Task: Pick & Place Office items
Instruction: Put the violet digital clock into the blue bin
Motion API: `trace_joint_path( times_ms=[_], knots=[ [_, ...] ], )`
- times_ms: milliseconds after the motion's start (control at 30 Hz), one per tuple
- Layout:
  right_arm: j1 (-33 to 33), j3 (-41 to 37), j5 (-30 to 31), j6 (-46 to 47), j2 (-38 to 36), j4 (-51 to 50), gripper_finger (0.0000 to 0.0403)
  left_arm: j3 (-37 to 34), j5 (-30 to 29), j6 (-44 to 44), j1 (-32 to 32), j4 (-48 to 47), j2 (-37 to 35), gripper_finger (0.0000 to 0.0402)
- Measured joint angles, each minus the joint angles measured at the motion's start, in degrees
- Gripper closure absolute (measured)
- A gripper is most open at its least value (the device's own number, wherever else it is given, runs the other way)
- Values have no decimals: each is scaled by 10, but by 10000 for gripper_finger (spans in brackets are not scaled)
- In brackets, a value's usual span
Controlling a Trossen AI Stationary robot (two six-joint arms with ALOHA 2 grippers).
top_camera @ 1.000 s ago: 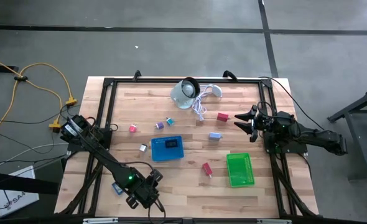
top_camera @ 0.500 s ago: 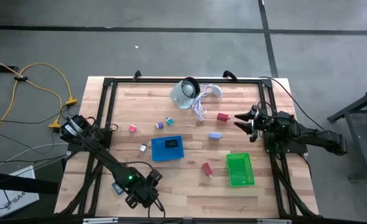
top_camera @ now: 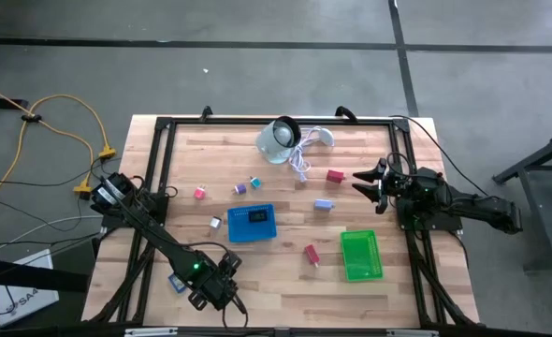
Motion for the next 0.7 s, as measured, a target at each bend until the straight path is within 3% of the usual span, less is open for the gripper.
trace_joint_path(
  times_ms=[467,700],
  knots=[
    [0,0,0,0,0,0,224,-16,12,-10,0,7,-1,166],
    [0,0,0,0,0,0,224,-16,14,-10,0,7,-1,196]
  ],
)
